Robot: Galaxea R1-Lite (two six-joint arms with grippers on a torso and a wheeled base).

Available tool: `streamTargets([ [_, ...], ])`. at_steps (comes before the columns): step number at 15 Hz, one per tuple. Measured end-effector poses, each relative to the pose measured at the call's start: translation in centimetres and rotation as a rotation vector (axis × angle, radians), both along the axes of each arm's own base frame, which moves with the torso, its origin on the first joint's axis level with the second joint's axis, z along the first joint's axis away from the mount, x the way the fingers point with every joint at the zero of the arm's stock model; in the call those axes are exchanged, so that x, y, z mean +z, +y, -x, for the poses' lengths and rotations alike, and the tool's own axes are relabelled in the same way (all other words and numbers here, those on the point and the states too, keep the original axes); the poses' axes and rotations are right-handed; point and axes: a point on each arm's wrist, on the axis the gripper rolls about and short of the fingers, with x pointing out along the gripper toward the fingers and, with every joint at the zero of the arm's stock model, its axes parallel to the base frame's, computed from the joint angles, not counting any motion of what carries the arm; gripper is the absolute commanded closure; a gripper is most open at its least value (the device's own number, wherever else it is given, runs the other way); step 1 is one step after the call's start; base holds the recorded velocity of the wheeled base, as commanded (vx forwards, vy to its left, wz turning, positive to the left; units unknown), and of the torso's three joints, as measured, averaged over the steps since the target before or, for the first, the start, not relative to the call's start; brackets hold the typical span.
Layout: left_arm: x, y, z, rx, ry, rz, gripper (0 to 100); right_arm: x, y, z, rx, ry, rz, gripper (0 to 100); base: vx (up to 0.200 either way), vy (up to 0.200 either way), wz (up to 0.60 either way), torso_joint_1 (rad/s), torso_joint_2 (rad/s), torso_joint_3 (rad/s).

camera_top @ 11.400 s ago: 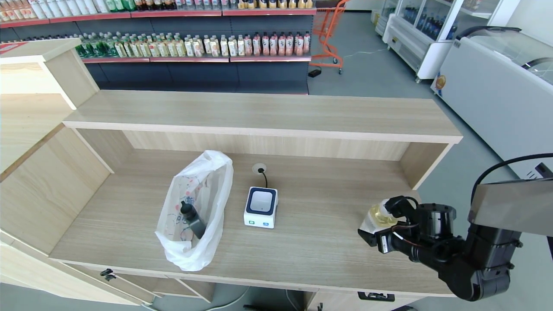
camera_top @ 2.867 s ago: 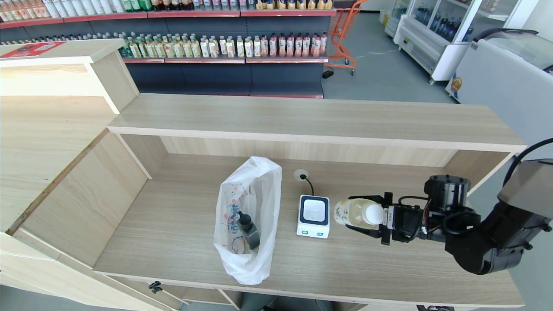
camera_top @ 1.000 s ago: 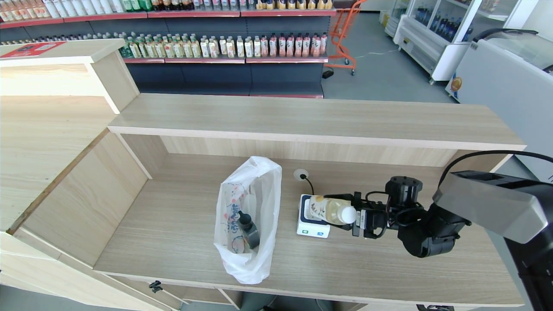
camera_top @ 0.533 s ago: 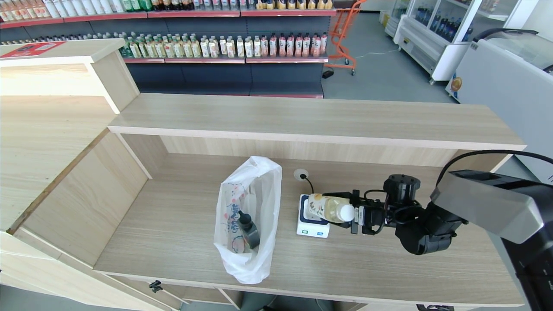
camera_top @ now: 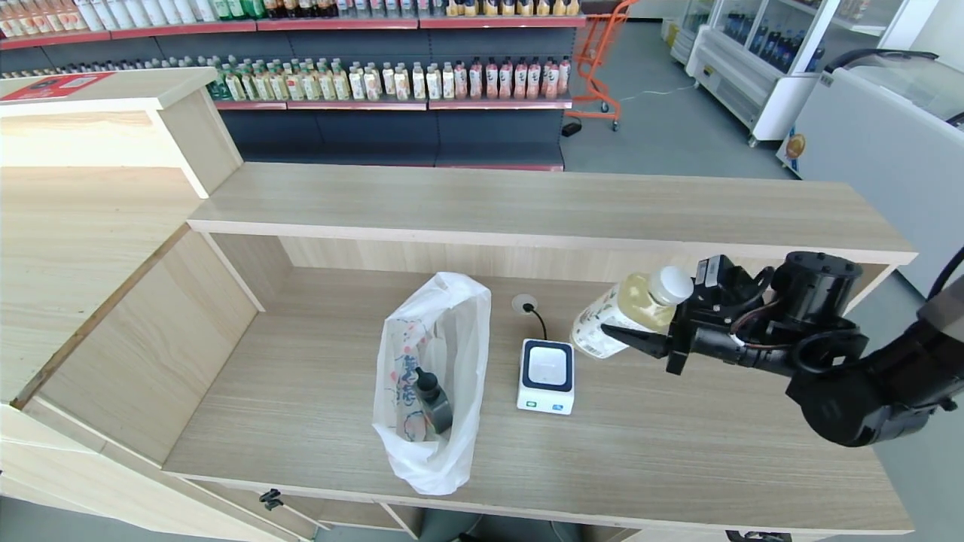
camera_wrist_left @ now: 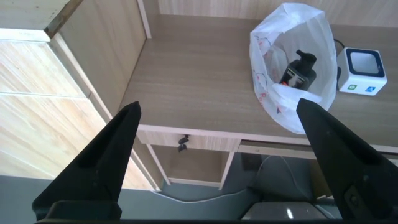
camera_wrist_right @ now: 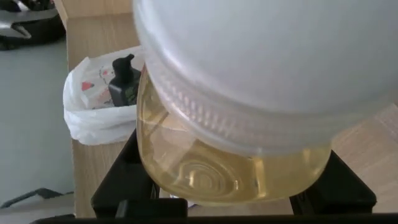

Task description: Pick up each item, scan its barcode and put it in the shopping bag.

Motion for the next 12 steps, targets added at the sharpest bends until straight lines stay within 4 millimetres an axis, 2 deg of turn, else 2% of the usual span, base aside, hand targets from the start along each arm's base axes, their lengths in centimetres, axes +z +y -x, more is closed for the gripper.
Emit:
streamTargets([
  [2,0.0,0.0,0.0,0.000,0.000,0.000,0,2.0,0.5,2.6,-0.199,0.134,-0.130,100,0.000,0.000,0.00,0.000,0.00,0.000],
  [5,0.0,0.0,0.0,0.000,0.000,0.000,0,3.3,0.9,5.4,-0.243,0.162,-0.182,100,0.000,0.000,0.00,0.000,0.00,0.000],
  [8,0.0,0.0,0.0,0.000,0.000,0.000,0,4.4,0.6,6.8,-0.241,0.138,-0.198,100,0.000,0.000,0.00,0.000,0.00,0.000],
  [12,0.0,0.0,0.0,0.000,0.000,0.000,0,4.7,0.2,7.7,-0.298,0.168,-0.238,100,0.000,0.000,0.00,0.000,0.00,0.000],
])
